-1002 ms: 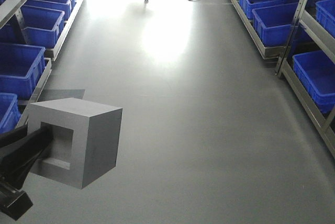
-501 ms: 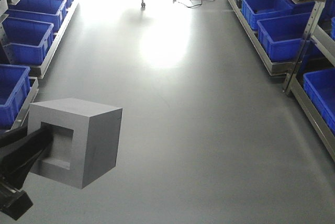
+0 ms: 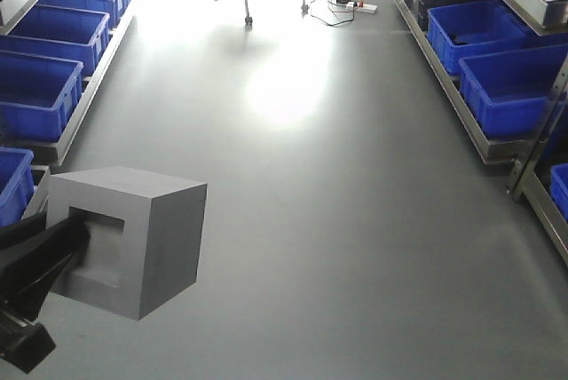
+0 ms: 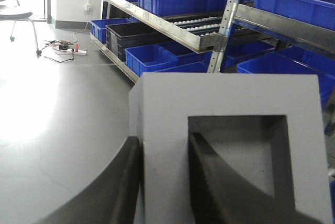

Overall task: Sort gray base to blue bin
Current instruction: 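Drive down the aisle between blue bin shelves carrying the block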

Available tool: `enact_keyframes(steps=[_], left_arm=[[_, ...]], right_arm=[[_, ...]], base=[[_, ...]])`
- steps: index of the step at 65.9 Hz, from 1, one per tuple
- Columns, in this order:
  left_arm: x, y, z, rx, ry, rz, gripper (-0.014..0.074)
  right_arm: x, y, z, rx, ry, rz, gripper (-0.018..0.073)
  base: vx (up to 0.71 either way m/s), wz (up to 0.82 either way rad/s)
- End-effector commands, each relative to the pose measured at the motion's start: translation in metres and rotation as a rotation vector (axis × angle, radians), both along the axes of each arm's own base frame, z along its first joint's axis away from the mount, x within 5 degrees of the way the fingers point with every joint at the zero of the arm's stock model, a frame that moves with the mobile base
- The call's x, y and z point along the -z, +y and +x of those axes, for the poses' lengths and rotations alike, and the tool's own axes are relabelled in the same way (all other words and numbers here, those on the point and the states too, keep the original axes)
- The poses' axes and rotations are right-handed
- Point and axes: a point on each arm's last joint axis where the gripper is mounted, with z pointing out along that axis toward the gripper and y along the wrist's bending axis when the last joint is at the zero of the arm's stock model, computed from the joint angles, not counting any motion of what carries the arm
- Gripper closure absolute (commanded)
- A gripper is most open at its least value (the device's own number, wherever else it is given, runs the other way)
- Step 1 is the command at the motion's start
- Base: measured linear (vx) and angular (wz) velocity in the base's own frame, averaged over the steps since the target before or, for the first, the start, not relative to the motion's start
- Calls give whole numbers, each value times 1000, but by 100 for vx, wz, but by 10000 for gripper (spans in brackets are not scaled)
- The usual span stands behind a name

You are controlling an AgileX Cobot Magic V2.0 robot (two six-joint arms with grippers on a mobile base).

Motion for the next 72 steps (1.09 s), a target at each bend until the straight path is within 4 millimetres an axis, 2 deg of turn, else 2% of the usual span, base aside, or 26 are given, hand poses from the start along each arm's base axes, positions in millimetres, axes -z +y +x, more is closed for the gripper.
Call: enact_keyframes(steps=[1,72], left_arm=[[-22,1,1,-19,-116,-82,602],[-22,1,1,-19,-114,-81,602]], right_arm=[[-2,0,0,0,-70,-13,568],[-2,0,0,0,-70,-13,568]], base=[[45,1],[39,3]])
